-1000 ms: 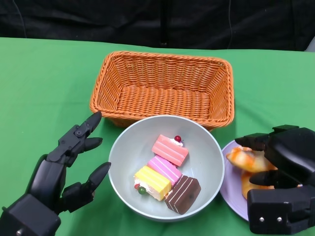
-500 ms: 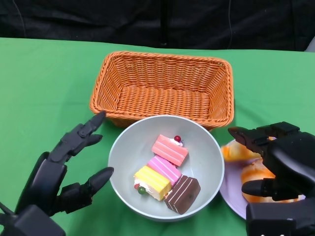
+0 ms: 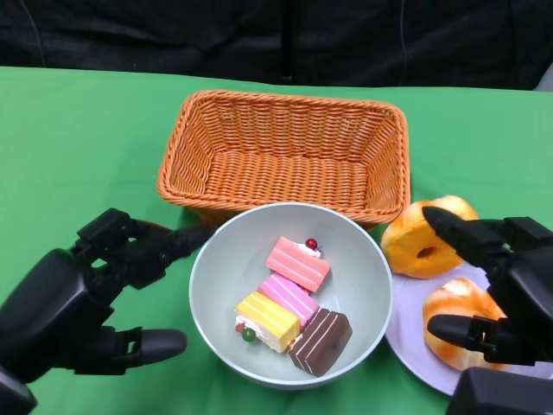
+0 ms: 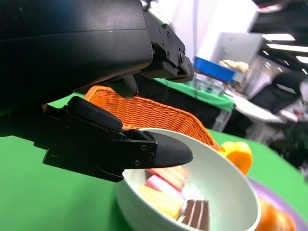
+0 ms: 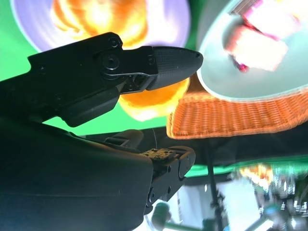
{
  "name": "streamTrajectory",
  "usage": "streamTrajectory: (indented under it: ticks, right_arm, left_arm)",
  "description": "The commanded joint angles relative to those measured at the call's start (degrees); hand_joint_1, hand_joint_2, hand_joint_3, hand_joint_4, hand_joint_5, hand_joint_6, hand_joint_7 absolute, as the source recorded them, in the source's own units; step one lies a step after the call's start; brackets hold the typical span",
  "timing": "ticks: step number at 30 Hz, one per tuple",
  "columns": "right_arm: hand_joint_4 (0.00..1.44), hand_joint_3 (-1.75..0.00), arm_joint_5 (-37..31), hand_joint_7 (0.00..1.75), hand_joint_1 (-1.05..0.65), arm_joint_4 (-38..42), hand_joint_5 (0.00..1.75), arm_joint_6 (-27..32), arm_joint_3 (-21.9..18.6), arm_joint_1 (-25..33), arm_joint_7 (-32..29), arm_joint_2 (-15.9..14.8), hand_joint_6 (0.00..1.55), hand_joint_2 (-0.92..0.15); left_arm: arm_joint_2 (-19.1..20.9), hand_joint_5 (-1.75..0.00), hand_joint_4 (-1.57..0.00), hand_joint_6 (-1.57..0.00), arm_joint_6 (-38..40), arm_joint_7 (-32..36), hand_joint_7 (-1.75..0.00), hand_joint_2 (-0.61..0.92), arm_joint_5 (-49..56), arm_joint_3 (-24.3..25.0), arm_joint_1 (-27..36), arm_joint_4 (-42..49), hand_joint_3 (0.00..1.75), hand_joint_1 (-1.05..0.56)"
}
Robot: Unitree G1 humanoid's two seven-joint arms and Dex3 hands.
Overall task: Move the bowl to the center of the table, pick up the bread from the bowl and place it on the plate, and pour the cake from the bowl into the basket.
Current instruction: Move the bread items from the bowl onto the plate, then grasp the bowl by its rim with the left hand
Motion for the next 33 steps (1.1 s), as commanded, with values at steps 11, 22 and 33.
streamTrajectory:
  ticks: [11,22,33]
  right_arm:
    - [0.12,-0.65,21.5,1.3,-0.83,17.0,1.63,-23.9,-5.5,2.1,-15.2,7.2,0.03,-0.92]
    - [0.41,-0.55,30.4,1.41,-0.75,13.5,1.47,-30.9,-6.8,8.1,-13.8,10.3,0.25,-0.92]
    - [0.42,-0.48,32.8,1.32,-0.76,12.7,1.41,-32.9,-6.8,9.4,-12.8,12.5,0.26,-0.92]
  left_arm:
    - [6.5,-0.82,-0.16,-0.47,-12.1,13.9,-0.12,0.92,26.8,-4.4,-9.4,7.2,0.11,-0.75]
    - [9.2,-0.86,-0.19,-0.52,-3.5,33.9,-0.08,0.92,50.2,-18.8,-17.1,8.3,0.15,-0.59]
    - [8.7,-1.07,-0.39,-0.81,3.6,44.7,-0.17,0.86,54.8,-33.2,-24.2,18.2,0.0,-0.49]
